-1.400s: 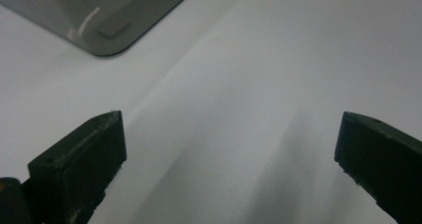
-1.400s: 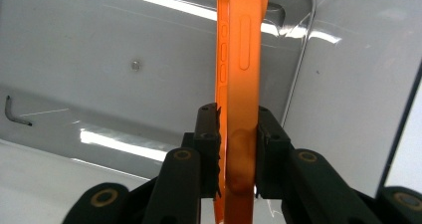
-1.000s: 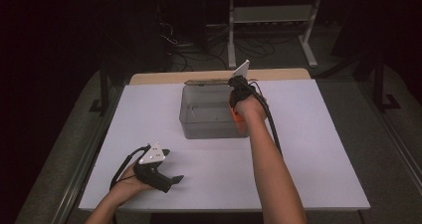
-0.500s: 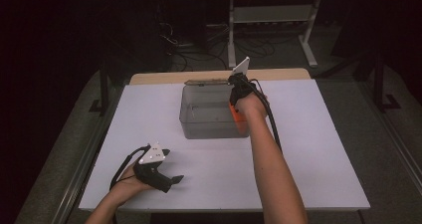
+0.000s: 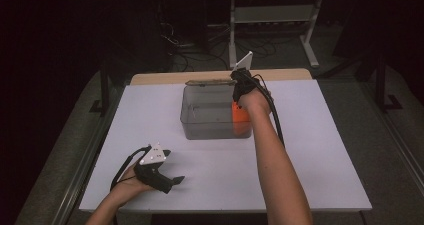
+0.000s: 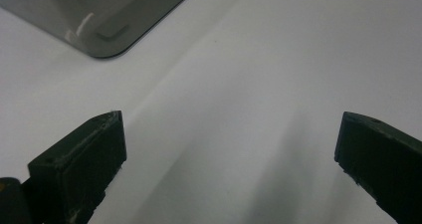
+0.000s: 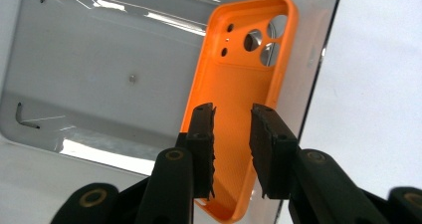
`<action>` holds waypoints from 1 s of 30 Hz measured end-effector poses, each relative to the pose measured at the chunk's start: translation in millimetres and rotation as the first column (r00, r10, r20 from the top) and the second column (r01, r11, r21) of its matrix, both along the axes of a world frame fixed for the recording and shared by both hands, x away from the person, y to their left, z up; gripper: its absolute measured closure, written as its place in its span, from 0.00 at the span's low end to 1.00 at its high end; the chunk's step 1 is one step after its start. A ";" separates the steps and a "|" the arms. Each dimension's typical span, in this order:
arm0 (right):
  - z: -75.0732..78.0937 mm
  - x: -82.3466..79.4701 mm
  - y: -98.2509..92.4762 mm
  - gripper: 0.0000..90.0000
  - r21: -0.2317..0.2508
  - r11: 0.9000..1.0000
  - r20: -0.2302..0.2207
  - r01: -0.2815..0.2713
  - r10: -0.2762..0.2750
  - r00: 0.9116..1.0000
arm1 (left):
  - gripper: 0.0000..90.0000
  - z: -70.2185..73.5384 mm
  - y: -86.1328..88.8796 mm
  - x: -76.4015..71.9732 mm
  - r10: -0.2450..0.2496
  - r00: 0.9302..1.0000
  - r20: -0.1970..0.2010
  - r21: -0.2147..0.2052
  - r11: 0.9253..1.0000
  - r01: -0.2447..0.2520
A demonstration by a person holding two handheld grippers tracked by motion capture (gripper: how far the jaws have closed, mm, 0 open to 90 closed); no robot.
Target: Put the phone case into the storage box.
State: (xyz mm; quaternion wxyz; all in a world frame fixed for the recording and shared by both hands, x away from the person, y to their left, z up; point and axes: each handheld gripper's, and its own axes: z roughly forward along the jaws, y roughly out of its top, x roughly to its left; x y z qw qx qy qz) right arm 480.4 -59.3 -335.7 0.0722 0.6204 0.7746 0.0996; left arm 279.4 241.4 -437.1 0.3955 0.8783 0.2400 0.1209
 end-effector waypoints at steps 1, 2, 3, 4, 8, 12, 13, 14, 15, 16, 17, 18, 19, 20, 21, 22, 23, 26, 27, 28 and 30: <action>1.0 -0.1 -0.4 0.78 0.000 1.000 0.002 0.000 0.000 1.000 | 0.00 0.1 0.1 0.0 0.000 1.000 0.000 0.001 1.000 0.000; 2.0 -0.1 -1.0 0.77 -0.001 1.000 0.002 -0.002 0.002 1.000 | 0.00 0.1 0.1 0.1 0.000 1.000 0.000 0.000 1.000 0.000; 3.0 -0.2 -1.3 0.77 0.001 1.000 0.003 -0.002 0.002 1.000 | 0.00 0.0 0.1 0.1 0.000 1.000 0.000 0.000 1.000 0.000; 3.9 -0.4 -1.7 0.77 0.001 1.000 0.005 -0.004 0.004 1.000 | 0.00 -0.1 0.0 0.1 0.000 1.000 -0.001 0.000 1.000 0.000; 8.0 -1.2 -2.2 0.77 0.003 1.000 0.011 -0.007 0.007 1.000 | 0.00 0.1 -0.2 0.0 0.000 1.000 -0.003 0.001 1.000 0.000; 12.9 -2.2 -1.9 0.75 0.005 1.000 0.020 -0.018 0.018 1.000 | 0.00 -0.2 -0.1 0.0 0.000 1.000 -0.001 0.001 1.000 0.000; 14.4 -2.8 -1.3 0.74 0.004 1.000 0.020 -0.023 0.023 1.000 | 0.00 -0.1 0.0 0.1 0.000 1.000 -0.001 0.001 1.000 0.000; 15.8 -3.3 -0.8 0.73 0.005 1.000 0.023 -0.028 0.028 0.999 | 0.00 -0.2 0.0 0.1 0.000 1.000 -0.001 0.001 1.000 0.000; 17.5 -3.7 -0.3 0.72 0.007 0.999 0.027 -0.032 0.032 0.999 | 0.00 -0.2 0.1 0.2 0.000 1.000 -0.002 0.001 1.000 0.000; 19.1 -4.0 0.2 0.71 0.009 0.999 0.029 -0.040 0.039 0.999 | 0.00 -0.3 0.3 0.4 -0.001 1.000 -0.002 0.002 1.000 0.001; 20.7 -4.2 0.9 0.69 0.011 0.999 0.031 -0.043 0.043 0.999 | 0.00 -0.4 0.2 0.3 0.000 1.000 -0.002 0.002 1.000 0.000; 22.2 -4.5 1.4 0.68 0.012 0.999 0.035 -0.047 0.047 0.998 | 0.00 -0.4 0.4 0.3 0.000 1.000 -0.002 0.005 1.000 0.000; 23.6 -4.6 1.9 0.65 0.013 0.998 0.037 -0.054 0.054 0.998 | 0.00 -0.4 0.5 0.2 0.001 1.000 -0.002 0.003 1.000 -0.001; 24.6 -4.8 2.1 0.63 0.017 0.998 0.039 -0.060 0.059 0.997 | 0.00 -0.4 0.7 0.2 0.003 1.000 -0.002 0.003 1.000 -0.003; 25.4 -4.9 2.0 0.61 0.016 0.998 0.043 -0.064 0.063 0.997 | 0.00 -0.3 1.0 0.3 0.004 1.000 -0.003 0.003 1.000 -0.004; 26.0 -5.0 1.5 0.59 0.016 0.998 0.047 -0.066 0.065 0.997 | 0.00 -0.2 1.3 0.4 0.004 1.000 -0.003 0.005 1.000 -0.004; 26.3 -5.1 1.0 0.55 0.016 0.998 0.050 -0.067 0.066 0.997 | 0.00 -0.3 1.4 0.4 0.006 1.000 -0.003 0.004 1.000 -0.006; 27.5 -6.4 -1.0 0.46 0.017 0.996 0.071 -0.090 0.089 0.994 | 0.00 -0.6 2.1 0.5 0.004 1.000 -0.004 0.009 1.000 -0.004; 27.9 -7.1 -2.2 0.43 0.015 0.995 0.082 -0.097 0.095 0.992 | 0.00 -0.9 2.3 0.6 0.005 1.000 -0.004 0.009 1.000 -0.005; 28.1 -7.8 -3.7 0.41 0.009 0.994 0.097 -0.108 0.107 0.990 | 0.00 -1.0 2.5 0.7 0.007 1.000 -0.004 0.008 1.000 -0.007; 28.8 -9.6 -6.4 0.35 0.020 0.992 0.112 -0.121 0.118 0.987 | 0.00 -1.2 3.4 0.8 0.012 1.000 -0.005 0.006 1.000 -0.012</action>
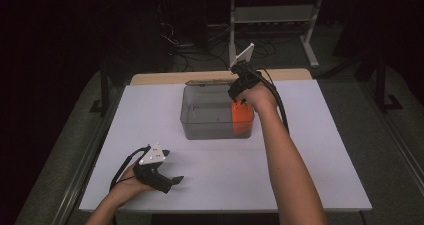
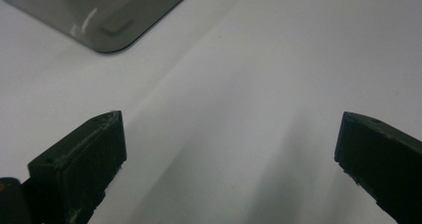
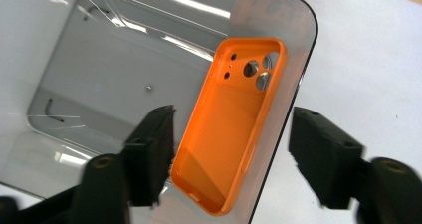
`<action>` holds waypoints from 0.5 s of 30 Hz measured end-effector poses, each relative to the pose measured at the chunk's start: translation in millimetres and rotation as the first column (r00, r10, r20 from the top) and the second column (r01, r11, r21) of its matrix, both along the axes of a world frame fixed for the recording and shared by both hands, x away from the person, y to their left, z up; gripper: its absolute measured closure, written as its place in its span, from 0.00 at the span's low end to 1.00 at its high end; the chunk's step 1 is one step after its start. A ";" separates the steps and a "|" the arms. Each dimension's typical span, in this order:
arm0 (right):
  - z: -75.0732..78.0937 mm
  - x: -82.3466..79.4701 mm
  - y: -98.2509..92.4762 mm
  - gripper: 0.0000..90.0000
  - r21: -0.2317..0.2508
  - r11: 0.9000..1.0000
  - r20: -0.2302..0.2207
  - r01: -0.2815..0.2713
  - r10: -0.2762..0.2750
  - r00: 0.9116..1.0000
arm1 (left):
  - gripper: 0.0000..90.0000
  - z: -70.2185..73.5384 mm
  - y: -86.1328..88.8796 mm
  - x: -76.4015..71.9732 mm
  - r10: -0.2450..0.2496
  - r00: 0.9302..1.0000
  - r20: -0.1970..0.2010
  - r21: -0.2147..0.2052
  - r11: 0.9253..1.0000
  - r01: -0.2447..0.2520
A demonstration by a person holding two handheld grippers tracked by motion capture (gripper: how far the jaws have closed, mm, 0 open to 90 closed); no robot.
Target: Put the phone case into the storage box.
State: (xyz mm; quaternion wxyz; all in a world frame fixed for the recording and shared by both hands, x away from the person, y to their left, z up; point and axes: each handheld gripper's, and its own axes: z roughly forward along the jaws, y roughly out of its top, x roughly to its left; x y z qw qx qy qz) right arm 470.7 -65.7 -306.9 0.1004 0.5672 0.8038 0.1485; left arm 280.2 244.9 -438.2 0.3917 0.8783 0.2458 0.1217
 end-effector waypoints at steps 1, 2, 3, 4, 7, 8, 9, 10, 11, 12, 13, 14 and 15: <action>0.2 -0.8 -1.8 0.32 0.009 1.000 0.009 -0.008 0.008 1.000 | 0.00 -0.1 0.5 0.0 0.004 1.000 -0.001 0.001 1.000 -0.004; 0.6 -1.8 -2.7 0.29 0.014 1.000 0.020 -0.013 0.013 1.000 | 0.00 -0.2 1.1 0.3 0.006 1.000 0.000 0.001 1.000 -0.006; 0.8 -2.7 -4.0 0.25 0.013 1.000 0.032 -0.024 0.024 0.999 | 0.00 -0.3 1.4 0.4 0.008 1.000 -0.001 0.000 1.000 -0.008; 0.7 -3.5 -5.2 0.21 0.023 0.999 0.045 -0.038 0.037 0.998 | 0.00 -0.5 1.8 0.8 0.008 1.000 -0.002 0.001 1.000 -0.008; -1.6 -5.6 -9.8 0.14 0.044 0.997 0.085 -0.069 0.065 0.994 | 0.00 -1.6 2.8 1.4 0.013 1.000 -0.005 0.005 1.000 -0.013; -2.4 -6.6 -11.4 0.14 0.050 0.996 0.095 -0.072 0.067 0.993 | 0.00 -1.8 3.2 1.5 0.015 1.000 -0.005 0.006 1.000 -0.015; -3.7 -7.2 -13.1 0.13 0.055 0.995 0.107 -0.081 0.075 0.991 | 0.00 -1.9 3.5 1.6 0.016 1.000 -0.003 0.006 1.000 -0.016; -4.9 -7.9 -14.9 0.12 0.054 0.994 0.121 -0.090 0.083 0.989 | 0.00 -1.5 3.7 1.7 0.018 1.000 -0.002 0.006 1.000 -0.018; -6.1 -8.7 -16.4 0.10 0.054 0.993 0.134 -0.105 0.097 0.986 | 0.00 -1.3 4.1 1.9 0.020 1.000 -0.003 0.004 1.000 -0.020; -7.5 -9.2 -17.7 0.07 0.057 0.991 0.145 -0.119 0.110 0.983 | 0.00 -1.3 4.6 2.1 0.024 1.000 -0.005 0.000 1.000 -0.024; -8.8 -9.8 -19.0 0.05 0.060 0.990 0.150 -0.127 0.117 0.982 | 0.00 -1.3 5.1 2.5 0.027 1.000 -0.007 -0.003 1.000 -0.027; -9.9 -10.3 -20.5 0.03 0.067 0.988 0.152 -0.136 0.124 0.981 | 0.00 -1.5 5.8 3.0 0.029 1.000 -0.006 -0.005 1.000 -0.029; -11.4 -10.5 -22.1 0.01 0.077 0.986 0.160 -0.150 0.137 0.978 | 0.00 -1.9 6.4 3.2 0.034 0.999 -0.010 -0.010 0.999 -0.034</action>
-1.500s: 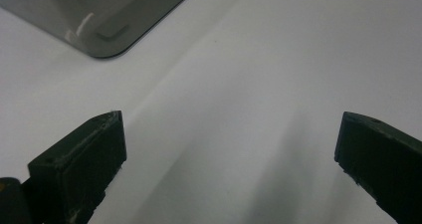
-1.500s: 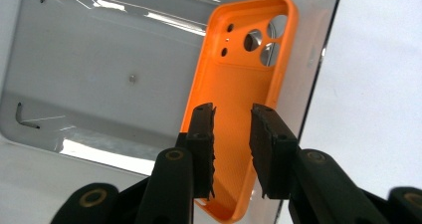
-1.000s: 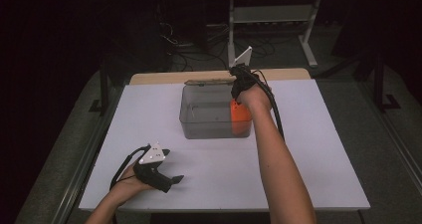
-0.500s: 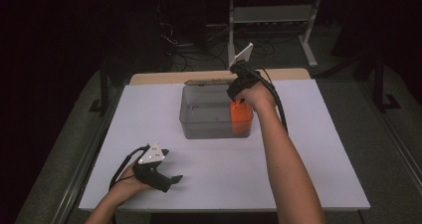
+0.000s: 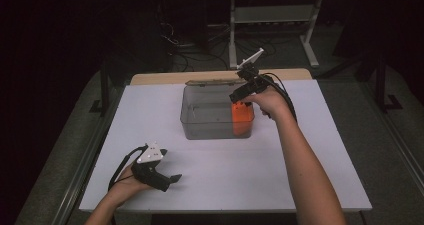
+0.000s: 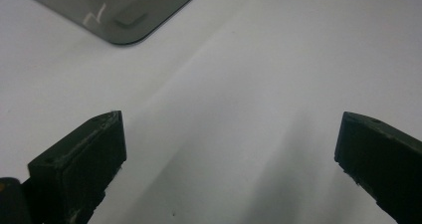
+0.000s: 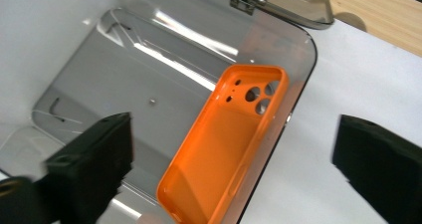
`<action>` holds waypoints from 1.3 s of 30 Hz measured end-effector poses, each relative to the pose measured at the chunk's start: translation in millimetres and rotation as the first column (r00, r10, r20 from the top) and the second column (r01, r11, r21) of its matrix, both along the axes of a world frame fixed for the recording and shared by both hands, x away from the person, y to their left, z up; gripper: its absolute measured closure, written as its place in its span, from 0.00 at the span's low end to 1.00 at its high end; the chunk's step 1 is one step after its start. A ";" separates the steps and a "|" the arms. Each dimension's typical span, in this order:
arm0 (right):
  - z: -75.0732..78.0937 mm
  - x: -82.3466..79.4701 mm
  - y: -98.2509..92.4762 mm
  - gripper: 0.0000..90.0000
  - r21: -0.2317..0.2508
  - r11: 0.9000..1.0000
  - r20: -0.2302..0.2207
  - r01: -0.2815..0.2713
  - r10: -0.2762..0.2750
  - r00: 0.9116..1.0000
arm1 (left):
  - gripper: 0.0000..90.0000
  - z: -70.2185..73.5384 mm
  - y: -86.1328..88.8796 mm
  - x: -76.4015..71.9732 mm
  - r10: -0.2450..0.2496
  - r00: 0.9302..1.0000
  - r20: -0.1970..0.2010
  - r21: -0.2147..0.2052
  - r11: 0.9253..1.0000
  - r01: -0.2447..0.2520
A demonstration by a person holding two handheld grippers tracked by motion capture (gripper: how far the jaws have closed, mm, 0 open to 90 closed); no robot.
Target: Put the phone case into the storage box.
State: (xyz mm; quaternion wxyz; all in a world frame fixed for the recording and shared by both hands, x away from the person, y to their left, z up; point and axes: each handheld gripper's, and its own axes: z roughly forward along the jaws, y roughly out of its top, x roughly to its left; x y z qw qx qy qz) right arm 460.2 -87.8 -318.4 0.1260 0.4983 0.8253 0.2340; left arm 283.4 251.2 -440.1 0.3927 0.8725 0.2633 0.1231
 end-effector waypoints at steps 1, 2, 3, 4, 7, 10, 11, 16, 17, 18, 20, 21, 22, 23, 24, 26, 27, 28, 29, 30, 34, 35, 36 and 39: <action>-1.1 -0.7 -1.5 0.00 0.009 1.000 0.011 -0.013 0.013 1.000 | 0.00 -0.2 0.8 0.3 0.003 1.000 -0.002 -0.002 1.000 -0.003; -1.7 -2.1 -2.3 0.00 0.012 1.000 0.024 -0.024 0.024 0.999 | 0.00 -0.2 1.4 0.2 0.008 1.000 -0.002 -0.004 1.000 -0.008; -2.2 -3.4 -3.3 0.00 0.015 0.999 0.033 -0.034 0.034 0.999 | 0.00 -0.1 1.9 0.1 0.011 1.000 -0.003 -0.006 1.000 -0.011; -2.7 -4.4 -4.8 0.00 0.022 0.999 0.045 -0.049 0.048 0.998 | 0.00 0.1 2.4 0.0 0.012 1.000 -0.004 -0.009 1.000 -0.012; -4.2 -8.5 -9.5 0.00 0.036 0.996 0.073 -0.084 0.081 0.994 | 0.00 0.8 4.1 -0.1 0.020 1.000 -0.008 -0.020 1.000 -0.020; -5.6 -13.4 -13.9 0.00 0.051 0.992 0.093 -0.112 0.107 0.990 | 0.00 1.2 4.9 -0.4 0.031 0.999 -0.012 -0.030 0.999 -0.031; -5.8 -15.1 -15.3 0.00 0.050 0.992 0.099 -0.120 0.115 0.989 | 0.00 1.1 5.0 -0.5 0.033 0.999 -0.011 -0.036 0.999 -0.033; -6.1 -24.4 -23.5 0.00 0.082 0.982 0.146 -0.171 0.158 0.977 | 0.00 2.6 5.1 2.0 0.045 0.999 -0.015 -0.051 0.998 -0.046; -6.4 -26.1 -25.1 0.00 0.085 0.980 0.153 -0.180 0.166 0.974 | 0.00 2.9 5.2 2.6 0.051 0.999 -0.014 -0.053 0.997 -0.052; -6.4 -27.9 -26.6 0.00 0.090 0.978 0.162 -0.189 0.173 0.972 | 0.00 3.0 5.5 3.0 0.054 0.998 -0.016 -0.056 0.997 -0.055; -5.9 -31.8 -29.0 0.00 0.093 0.974 0.180 -0.207 0.188 0.966 | 0.00 2.3 6.2 3.6 0.061 0.998 -0.015 -0.058 0.996 -0.062; -5.5 -34.0 -30.1 0.00 0.101 0.971 0.187 -0.216 0.195 0.963 | 0.00 2.0 7.0 4.2 0.064 0.998 -0.015 -0.053 0.997 -0.064; -5.4 -36.1 -31.4 0.00 0.104 0.968 0.200 -0.228 0.205 0.958 | 0.00 1.4 7.4 4.4 0.069 0.997 -0.016 -0.052 0.996 -0.070; -5.0 -38.8 -32.3 0.00 0.107 0.966 0.204 -0.234 0.209 0.956 | 0.00 1.3 7.9 4.6 0.072 0.997 -0.017 -0.051 0.996 -0.072; -4.9 -41.5 -33.0 0.00 0.112 0.964 0.215 -0.243 0.215 0.953 | 0.00 1.4 8.3 5.0 0.072 0.997 -0.017 -0.050 0.996 -0.073; -5.2 -47.1 -34.8 0.00 0.121 0.960 0.229 -0.252 0.220 0.948 | 0.00 1.8 8.9 5.7 0.073 0.997 -0.019 -0.057 0.996 -0.074; -5.6 -49.6 -35.9 0.00 0.119 0.958 0.236 -0.260 0.227 0.945 | 0.00 2.0 9.0 5.8 0.074 0.997 -0.018 -0.059 0.995 -0.075; -6.2 -52.1 -37.0 0.00 0.120 0.957 0.247 -0.266 0.230 0.941 | 0.00 2.1 9.1 5.7 0.075 0.997 -0.018 -0.059 0.995 -0.076; -6.7 -54.4 -38.3 0.00 0.124 0.955 0.254 -0.271 0.233 0.939 | 0.00 2.1 9.2 5.7 0.075 0.997 -0.017 -0.059 0.995 -0.076; -7.4 -56.8 -39.3 0.00 0.133 0.954 0.255 -0.268 0.228 0.940 | 0.00 2.1 9.3 5.6 0.075 0.997 -0.017 -0.059 0.995 -0.076; -12.3 -64.1 -44.2 0.00 0.144 0.950 0.273 -0.276 0.230 0.934 | 0.00 2.1 9.5 6.0 0.074 0.997 -0.016 -0.060 0.995 -0.075; -13.4 -65.7 -45.5 0.00 0.148 0.949 0.275 -0.277 0.229 0.934 | 0.00 2.2 9.4 6.1 0.072 0.997 -0.015 -0.059 0.996 -0.073; -14.4 -67.5 -46.7 0.00 0.151 0.949 0.284 -0.278 0.228 0.931 | 0.00 2.2 9.4 6.3 0.071 0.997 -0.014 -0.057 0.996 -0.072; -16.0 -73.1 -50.6 0.00 0.167 0.944 0.300 -0.283 0.225 0.927 | 0.00 2.2 9.1 6.6 0.068 0.998 -0.014 -0.055 0.996 -0.069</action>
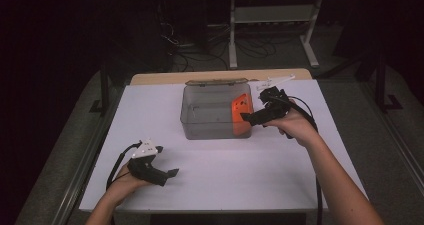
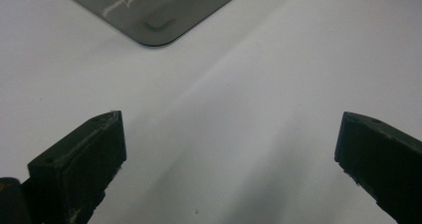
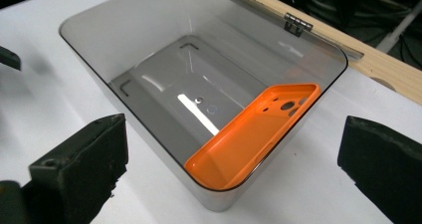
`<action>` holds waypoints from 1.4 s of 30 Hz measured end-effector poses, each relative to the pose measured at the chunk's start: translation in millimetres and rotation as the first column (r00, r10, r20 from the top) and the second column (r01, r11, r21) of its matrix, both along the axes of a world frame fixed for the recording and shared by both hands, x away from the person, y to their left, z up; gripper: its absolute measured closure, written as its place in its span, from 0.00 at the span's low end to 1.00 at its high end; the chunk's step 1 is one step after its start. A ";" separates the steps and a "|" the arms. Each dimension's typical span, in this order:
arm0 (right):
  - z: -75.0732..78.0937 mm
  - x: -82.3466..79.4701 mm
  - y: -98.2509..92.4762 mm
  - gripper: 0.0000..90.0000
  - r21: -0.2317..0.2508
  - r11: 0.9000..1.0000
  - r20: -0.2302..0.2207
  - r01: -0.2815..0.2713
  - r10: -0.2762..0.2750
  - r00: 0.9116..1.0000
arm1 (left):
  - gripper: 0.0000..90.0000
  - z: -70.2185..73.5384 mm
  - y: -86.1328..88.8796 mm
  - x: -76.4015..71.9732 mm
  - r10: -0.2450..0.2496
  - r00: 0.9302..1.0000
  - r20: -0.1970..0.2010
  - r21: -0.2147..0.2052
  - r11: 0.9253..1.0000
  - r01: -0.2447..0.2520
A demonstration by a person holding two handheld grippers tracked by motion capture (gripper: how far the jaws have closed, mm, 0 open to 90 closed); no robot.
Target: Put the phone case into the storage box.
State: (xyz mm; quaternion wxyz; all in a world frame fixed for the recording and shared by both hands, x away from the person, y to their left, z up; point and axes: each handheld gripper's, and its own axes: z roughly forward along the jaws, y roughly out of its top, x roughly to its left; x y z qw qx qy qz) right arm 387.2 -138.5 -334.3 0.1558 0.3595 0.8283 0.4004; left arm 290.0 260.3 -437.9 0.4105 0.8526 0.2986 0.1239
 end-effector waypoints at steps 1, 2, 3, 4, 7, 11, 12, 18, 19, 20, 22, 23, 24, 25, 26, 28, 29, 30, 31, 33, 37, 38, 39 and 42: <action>-0.6 -1.7 -1.3 0.00 0.006 1.000 0.004 -0.002 0.002 1.000 | 0.00 0.0 -0.2 0.0 -0.001 1.000 0.000 0.000 1.000 0.001; -1.4 -3.3 -2.4 0.00 0.013 1.000 0.009 -0.003 0.003 1.000 | 0.00 0.0 -0.4 -0.1 -0.001 1.000 -0.001 -0.001 1.000 0.001; -2.3 -5.0 -3.6 0.00 0.017 1.000 0.016 -0.005 0.005 1.000 | 0.00 -0.1 -0.7 -0.2 -0.001 1.000 -0.002 -0.003 1.000 0.001; -3.0 -6.3 -4.7 0.00 0.018 1.000 0.022 -0.006 0.005 1.000 | 0.00 -0.1 -0.7 -0.3 -0.002 1.000 -0.002 -0.001 1.000 0.002; -6.1 -10.4 -7.7 0.00 0.029 0.999 0.040 -0.012 0.011 0.999 | 0.00 -0.2 -0.6 -0.6 -0.002 1.000 -0.004 -0.001 1.000 0.002; -12.2 -15.6 -10.8 0.00 0.038 0.999 0.053 -0.029 0.026 0.998 | 0.00 -0.2 -0.2 -0.6 -0.003 1.000 -0.002 0.002 1.000 0.003; -13.8 -17.1 -11.6 0.00 0.040 0.999 0.058 -0.030 0.028 0.998 | 0.00 -0.3 -0.3 -0.6 -0.003 1.000 -0.002 0.002 1.000 0.003; -21.6 -25.9 -16.0 0.00 0.059 0.997 0.075 -0.043 0.038 0.996 | 0.00 -0.3 -0.6 -0.9 -0.005 1.000 -0.002 0.000 1.000 0.005; -22.9 -27.1 -16.5 0.00 0.060 0.997 0.075 -0.042 0.037 0.997 | 0.00 -0.5 -0.7 -1.2 -0.004 1.000 -0.005 -0.001 1.000 0.004; -24.4 -28.3 -17.1 0.00 0.061 0.997 0.077 -0.043 0.038 0.996 | 0.00 -0.7 -0.7 -1.4 -0.004 1.000 -0.006 0.000 1.000 0.004; -27.9 -30.6 -18.3 0.00 0.057 0.998 0.075 -0.040 0.036 0.997 | 0.00 -1.0 -0.6 -1.6 -0.004 1.000 -0.006 0.001 1.000 0.004; -29.8 -31.6 -19.0 0.00 0.056 0.998 0.072 -0.040 0.036 0.997 | 0.00 -1.0 -0.5 -1.6 -0.004 1.000 -0.006 0.000 1.000 0.004; -32.1 -32.6 -19.8 0.00 0.057 0.998 0.072 -0.039 0.035 0.997 | 0.00 -0.9 -0.7 -1.6 -0.003 1.000 -0.006 -0.002 1.000 0.003; -34.5 -33.7 -20.7 0.00 0.057 0.998 0.070 -0.037 0.033 0.997 | 0.00 -0.8 -0.9 -1.6 -0.003 1.000 -0.005 -0.002 1.000 0.003; -36.9 -34.8 -21.8 0.00 0.055 0.998 0.068 -0.038 0.034 0.997 | 0.00 -0.7 -1.2 -1.5 -0.004 1.000 -0.006 -0.001 1.000 0.004; -41.9 -37.5 -23.7 0.00 0.055 0.998 0.064 -0.036 0.033 0.997 | 0.00 -1.1 -1.5 -1.2 -0.008 1.000 -0.005 0.002 1.000 0.008; -44.5 -38.8 -24.5 0.00 0.056 0.998 0.061 -0.034 0.031 0.998 | 0.00 -1.3 -1.7 -1.3 -0.009 1.000 -0.006 0.003 1.000 0.009; -47.0 -40.2 -25.2 0.00 0.055 0.998 0.057 -0.035 0.032 0.998 | 0.00 -1.5 -1.9 -1.4 -0.009 1.000 -0.006 0.002 1.000 0.009; -49.3 -41.7 -25.7 0.00 0.052 0.998 0.052 -0.033 0.030 0.998 | 0.00 -1.5 -2.0 -1.5 -0.011 1.000 -0.007 0.004 1.000 0.011; -53.0 -44.1 -27.0 0.00 0.046 0.998 0.049 -0.032 0.030 0.998 | 0.00 -1.5 -2.2 -1.8 -0.012 1.000 -0.007 0.004 1.000 0.012; -59.5 -49.6 -28.7 0.00 0.047 0.998 0.048 -0.029 0.027 0.998 | 0.00 -1.4 -2.9 -2.3 -0.015 1.000 -0.009 0.003 1.000 0.015; -61.5 -51.2 -29.0 0.00 0.048 0.998 0.046 -0.027 0.025 0.999 | 0.00 -1.6 -3.2 -2.5 -0.016 1.000 -0.009 0.002 1.000 0.016; -63.6 -53.0 -29.4 0.00 0.047 0.999 0.043 -0.028 0.026 0.999 | 0.00 -1.5 -3.3 -2.5 -0.018 1.000 -0.008 0.003 1.000 0.018; -69.7 -58.3 -30.9 0.00 0.045 0.999 0.033 -0.023 0.022 0.999 | 0.00 -1.0 -3.7 -2.7 -0.019 1.000 -0.009 0.005 1.000 0.019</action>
